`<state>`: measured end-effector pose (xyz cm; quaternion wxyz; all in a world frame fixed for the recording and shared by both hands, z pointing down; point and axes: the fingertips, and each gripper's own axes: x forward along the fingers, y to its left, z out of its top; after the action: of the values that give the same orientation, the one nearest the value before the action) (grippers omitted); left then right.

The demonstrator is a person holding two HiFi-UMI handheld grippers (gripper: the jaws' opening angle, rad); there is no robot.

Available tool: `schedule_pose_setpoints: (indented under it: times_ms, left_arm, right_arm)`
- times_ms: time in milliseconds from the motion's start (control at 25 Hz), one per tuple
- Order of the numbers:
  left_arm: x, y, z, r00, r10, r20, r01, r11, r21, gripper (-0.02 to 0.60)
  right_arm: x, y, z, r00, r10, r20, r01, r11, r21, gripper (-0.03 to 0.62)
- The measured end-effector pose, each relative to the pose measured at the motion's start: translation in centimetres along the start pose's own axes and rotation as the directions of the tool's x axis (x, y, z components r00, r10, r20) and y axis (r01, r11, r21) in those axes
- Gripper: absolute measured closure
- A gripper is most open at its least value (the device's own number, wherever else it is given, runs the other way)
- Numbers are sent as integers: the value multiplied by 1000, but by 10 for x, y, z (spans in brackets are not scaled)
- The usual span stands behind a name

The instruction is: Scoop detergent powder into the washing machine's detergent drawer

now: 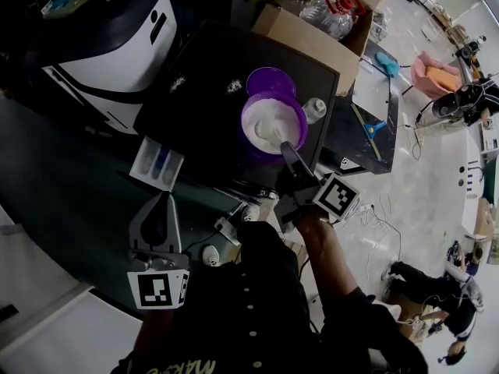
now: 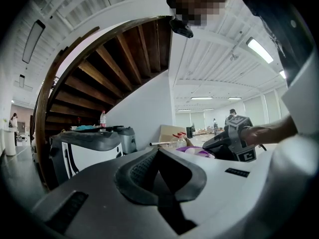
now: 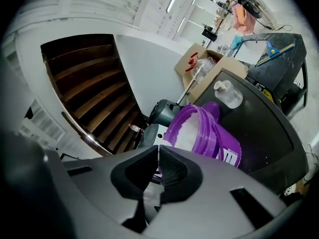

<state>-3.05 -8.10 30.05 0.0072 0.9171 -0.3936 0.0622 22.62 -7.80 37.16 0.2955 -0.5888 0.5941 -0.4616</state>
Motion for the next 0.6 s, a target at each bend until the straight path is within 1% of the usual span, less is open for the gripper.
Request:
schedule_pose_setpoints:
  times_ms: [200, 280, 400, 600]
  left_arm:
    - [-7, 8, -2, 1000, 26, -1, -26, 1000, -4, 568]
    - [-10, 12, -4, 999, 39, -2, -39, 999, -8, 568]
    - [-15, 19, -4, 998, 67, -4, -67, 998, -8, 568]
    - [-28, 33, -3, 992, 129, 0, -129, 992, -4, 568]
  right_arm:
    - [4, 15, -4, 1000, 22, -12, -23, 998, -51, 562]
    - [9, 27, -7, 998, 49, -24, -51, 996, -72, 562]
    - [18, 49, -15, 994, 95, -59, -100, 989, -106, 562]
    - [40, 79, -45, 977, 156, -146, -173, 978, -115, 562]
